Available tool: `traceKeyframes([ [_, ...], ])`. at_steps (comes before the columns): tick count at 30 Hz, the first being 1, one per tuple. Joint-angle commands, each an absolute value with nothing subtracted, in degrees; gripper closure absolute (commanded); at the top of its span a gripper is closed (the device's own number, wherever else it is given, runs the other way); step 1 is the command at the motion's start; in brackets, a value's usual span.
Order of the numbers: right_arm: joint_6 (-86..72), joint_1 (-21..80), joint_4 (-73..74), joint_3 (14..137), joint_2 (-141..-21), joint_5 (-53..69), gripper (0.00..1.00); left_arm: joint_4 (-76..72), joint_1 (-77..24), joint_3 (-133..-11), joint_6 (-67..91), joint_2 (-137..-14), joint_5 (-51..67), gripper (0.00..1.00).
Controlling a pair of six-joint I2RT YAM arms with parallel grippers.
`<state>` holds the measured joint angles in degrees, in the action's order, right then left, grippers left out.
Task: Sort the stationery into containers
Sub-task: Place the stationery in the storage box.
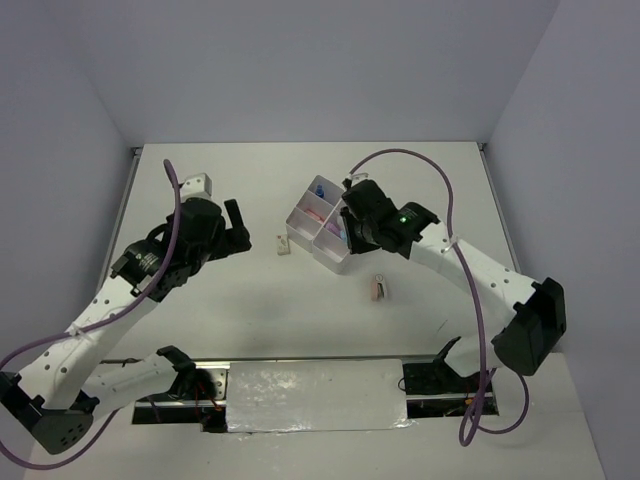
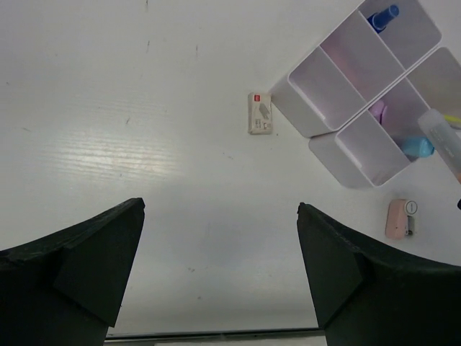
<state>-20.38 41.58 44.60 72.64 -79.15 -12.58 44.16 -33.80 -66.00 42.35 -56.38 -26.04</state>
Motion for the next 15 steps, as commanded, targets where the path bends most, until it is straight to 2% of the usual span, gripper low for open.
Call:
traceKeyframes([
  [1, -18.11, 41.31, 46.76, 75.58, -80.33, -10.90, 1.00, 43.60, -33.40, -65.22, 37.45, -54.06, -23.91, 0.01],
  [15, -14.33, 39.11, 55.45, 89.89, -93.14, -10.99, 1.00, 42.89, -33.40, -61.87, 34.81, -52.91, -21.01, 0.01],
])
